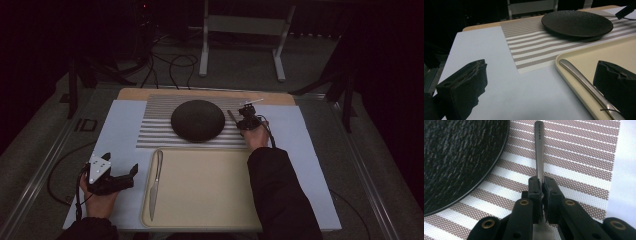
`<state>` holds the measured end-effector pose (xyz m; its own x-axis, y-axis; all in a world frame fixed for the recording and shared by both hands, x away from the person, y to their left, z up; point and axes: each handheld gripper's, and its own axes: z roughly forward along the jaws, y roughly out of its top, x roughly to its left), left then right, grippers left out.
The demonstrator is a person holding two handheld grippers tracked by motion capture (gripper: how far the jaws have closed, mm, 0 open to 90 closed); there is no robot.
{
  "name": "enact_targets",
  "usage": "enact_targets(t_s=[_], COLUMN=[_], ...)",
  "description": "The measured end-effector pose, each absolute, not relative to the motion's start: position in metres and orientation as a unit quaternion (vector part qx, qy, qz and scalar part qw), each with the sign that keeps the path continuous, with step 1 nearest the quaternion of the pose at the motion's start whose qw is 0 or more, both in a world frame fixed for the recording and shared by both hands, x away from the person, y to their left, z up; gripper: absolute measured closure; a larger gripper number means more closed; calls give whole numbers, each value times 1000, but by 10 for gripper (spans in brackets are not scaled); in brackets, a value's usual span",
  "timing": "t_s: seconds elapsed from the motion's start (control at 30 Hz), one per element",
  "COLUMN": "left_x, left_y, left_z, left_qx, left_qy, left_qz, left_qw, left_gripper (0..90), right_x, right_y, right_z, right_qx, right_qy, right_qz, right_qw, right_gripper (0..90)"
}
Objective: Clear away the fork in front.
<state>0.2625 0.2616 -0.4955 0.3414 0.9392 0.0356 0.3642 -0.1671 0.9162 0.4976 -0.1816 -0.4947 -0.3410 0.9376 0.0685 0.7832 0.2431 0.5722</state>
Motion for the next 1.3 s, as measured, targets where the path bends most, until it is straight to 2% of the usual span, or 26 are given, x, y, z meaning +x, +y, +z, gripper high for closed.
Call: enact_targets(t_s=[0.47, 1.3], left_x=[263, 264], left_y=[261, 259], left_z=[-496, -497], left_qx=[693, 698], left_qy=[471, 471], left_qz=[325, 319], left_qw=[439, 435], left_gripper=[0, 0], right_x=[489, 455], right_y=[-192, -179], right_z=[-482, -455], right_qx=[540, 468], right_qy=[778, 800], right_qz=[282, 339], right_qw=[154, 165], right_gripper=[863, 863])
